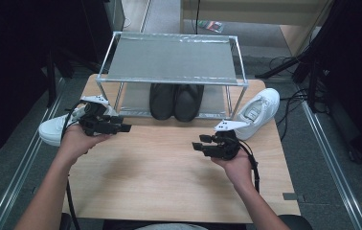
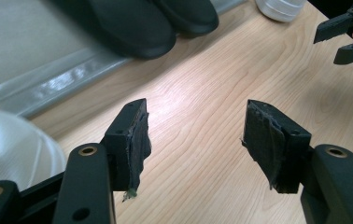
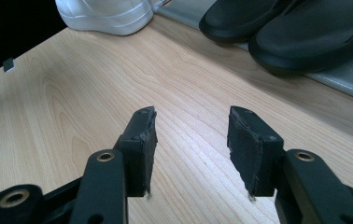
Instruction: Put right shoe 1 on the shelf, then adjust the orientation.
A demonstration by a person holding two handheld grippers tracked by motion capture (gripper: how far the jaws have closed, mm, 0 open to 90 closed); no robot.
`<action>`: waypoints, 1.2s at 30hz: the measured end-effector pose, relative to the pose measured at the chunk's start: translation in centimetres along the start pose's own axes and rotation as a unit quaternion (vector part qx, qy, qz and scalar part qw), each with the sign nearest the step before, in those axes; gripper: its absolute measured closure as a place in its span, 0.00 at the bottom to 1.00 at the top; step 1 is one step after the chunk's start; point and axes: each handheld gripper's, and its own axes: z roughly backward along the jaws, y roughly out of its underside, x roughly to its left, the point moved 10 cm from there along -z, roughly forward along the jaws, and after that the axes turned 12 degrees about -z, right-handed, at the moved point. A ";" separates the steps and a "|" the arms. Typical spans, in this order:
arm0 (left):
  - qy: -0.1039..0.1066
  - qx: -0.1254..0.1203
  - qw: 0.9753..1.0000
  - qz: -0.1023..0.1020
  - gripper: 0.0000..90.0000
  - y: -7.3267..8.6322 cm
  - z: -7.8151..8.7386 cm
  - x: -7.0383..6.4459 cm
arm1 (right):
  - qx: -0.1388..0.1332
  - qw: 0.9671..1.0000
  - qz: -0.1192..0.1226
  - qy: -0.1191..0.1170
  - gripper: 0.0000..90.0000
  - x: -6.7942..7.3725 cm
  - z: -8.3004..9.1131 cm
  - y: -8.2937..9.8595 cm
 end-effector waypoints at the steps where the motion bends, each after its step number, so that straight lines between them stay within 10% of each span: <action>1: -0.002 -0.002 1.000 0.002 0.45 0.1 0.1 0.2 | 0.002 1.000 -0.003 -0.001 0.59 0.0 0.0 0.1; 21: -0.076 0.003 0.995 0.061 0.49 3.5 3.4 6.1 | 0.010 1.000 -0.007 0.007 0.58 -0.3 -0.3 0.3; 36: -0.066 0.046 0.993 0.082 0.57 4.0 -1.8 8.7 | 0.021 0.999 -0.010 0.027 0.58 -0.7 0.1 1.7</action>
